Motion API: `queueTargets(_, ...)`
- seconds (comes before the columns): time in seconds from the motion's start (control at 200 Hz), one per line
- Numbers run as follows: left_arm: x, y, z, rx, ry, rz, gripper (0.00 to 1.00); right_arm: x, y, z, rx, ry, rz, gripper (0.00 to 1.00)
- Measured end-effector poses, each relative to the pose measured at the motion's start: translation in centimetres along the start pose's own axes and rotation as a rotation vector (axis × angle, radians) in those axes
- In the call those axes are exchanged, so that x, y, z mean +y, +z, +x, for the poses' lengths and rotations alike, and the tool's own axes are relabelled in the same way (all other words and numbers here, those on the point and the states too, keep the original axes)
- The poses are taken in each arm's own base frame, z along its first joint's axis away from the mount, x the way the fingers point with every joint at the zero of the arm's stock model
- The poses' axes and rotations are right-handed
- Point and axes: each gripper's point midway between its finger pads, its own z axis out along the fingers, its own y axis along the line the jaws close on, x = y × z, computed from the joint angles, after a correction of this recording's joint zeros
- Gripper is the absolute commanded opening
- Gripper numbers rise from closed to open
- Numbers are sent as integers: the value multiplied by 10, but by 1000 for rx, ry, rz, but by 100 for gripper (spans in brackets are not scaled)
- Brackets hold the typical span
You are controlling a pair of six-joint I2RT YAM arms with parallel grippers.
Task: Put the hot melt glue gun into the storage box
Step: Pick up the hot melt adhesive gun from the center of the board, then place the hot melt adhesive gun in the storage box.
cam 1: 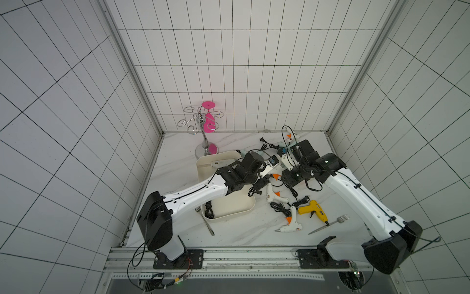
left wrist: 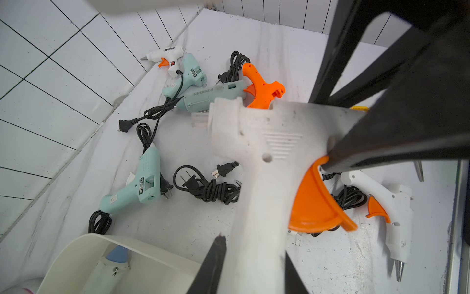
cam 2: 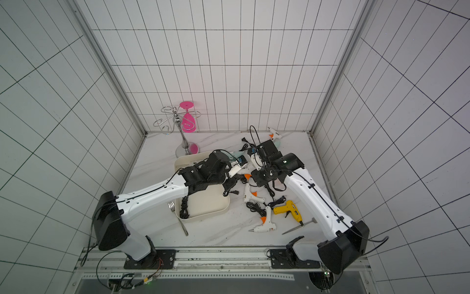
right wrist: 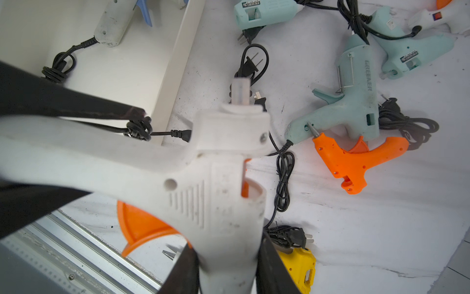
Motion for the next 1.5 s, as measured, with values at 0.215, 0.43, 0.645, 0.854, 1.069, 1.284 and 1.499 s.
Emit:
queueTargets(0.215,19,-12,-27,-58,-71,-67,0,-43,-21,-13,-122,171,77,92)
queueTargets(0.43,62,-51,-84,-203,-222,-168,0,-101,-99,-14,-455,431,196,100)
queueTargets(0.645,117,-89,-81,-215,-406,-329,0,-110,-87,-14,-461,502,175,99)
queueTargets(0.854,153,-126,-29,-172,-549,-500,0,-107,-37,0,-327,544,107,99)
queueTargets(1.069,157,-102,96,40,-659,-638,0,-105,-14,2,-276,558,60,97)
queueTargets(1.284,150,-74,181,217,-718,-726,0,-101,11,12,-202,579,22,95)
queueTargets(1.499,171,-56,205,220,-818,-808,0,-96,24,23,-159,595,0,94)
